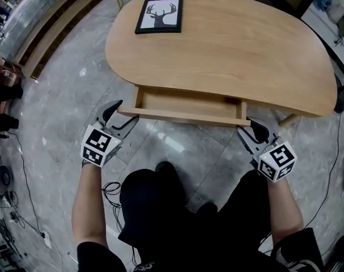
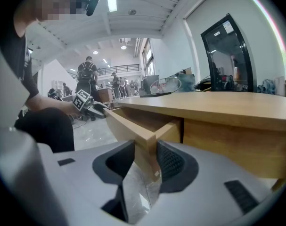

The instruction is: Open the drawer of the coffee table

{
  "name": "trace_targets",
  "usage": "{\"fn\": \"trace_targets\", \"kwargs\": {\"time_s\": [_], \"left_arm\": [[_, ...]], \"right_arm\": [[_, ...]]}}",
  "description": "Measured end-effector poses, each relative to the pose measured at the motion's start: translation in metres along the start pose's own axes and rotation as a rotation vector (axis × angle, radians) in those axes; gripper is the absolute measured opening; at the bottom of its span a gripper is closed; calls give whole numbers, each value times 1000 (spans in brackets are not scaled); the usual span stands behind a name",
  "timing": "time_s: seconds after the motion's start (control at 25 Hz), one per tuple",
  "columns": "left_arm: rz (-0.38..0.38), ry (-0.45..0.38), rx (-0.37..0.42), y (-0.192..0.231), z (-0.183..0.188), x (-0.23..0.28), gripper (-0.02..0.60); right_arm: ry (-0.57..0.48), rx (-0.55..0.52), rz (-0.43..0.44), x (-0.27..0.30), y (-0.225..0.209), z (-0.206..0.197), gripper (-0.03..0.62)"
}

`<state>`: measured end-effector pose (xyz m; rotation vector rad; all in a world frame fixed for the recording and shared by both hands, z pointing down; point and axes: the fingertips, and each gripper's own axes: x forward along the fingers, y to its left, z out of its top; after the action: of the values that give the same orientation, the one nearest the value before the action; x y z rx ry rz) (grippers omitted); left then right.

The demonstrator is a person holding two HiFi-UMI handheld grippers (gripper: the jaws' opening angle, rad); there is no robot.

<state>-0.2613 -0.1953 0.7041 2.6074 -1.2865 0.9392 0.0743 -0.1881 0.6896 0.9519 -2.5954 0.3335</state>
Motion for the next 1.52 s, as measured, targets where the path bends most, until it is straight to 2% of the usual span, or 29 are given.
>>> {"fn": "trace_targets", "kwargs": {"time_s": [0.36, 0.84, 1.16, 1.52], "left_arm": [[31, 1, -44, -13, -14, -7, 296], [15, 11, -82, -25, -21, -17, 297], [-4, 72, -110, -26, -19, -19, 298], [0, 63, -117, -28, -14, -29, 301]], "right_arm": [[23, 14, 11, -8, 12, -15, 155], [29, 26, 31, -16, 23, -20, 155], [34, 32, 32, -17, 23, -17, 153], [7, 55, 44, -25, 28, -11, 152]]}}
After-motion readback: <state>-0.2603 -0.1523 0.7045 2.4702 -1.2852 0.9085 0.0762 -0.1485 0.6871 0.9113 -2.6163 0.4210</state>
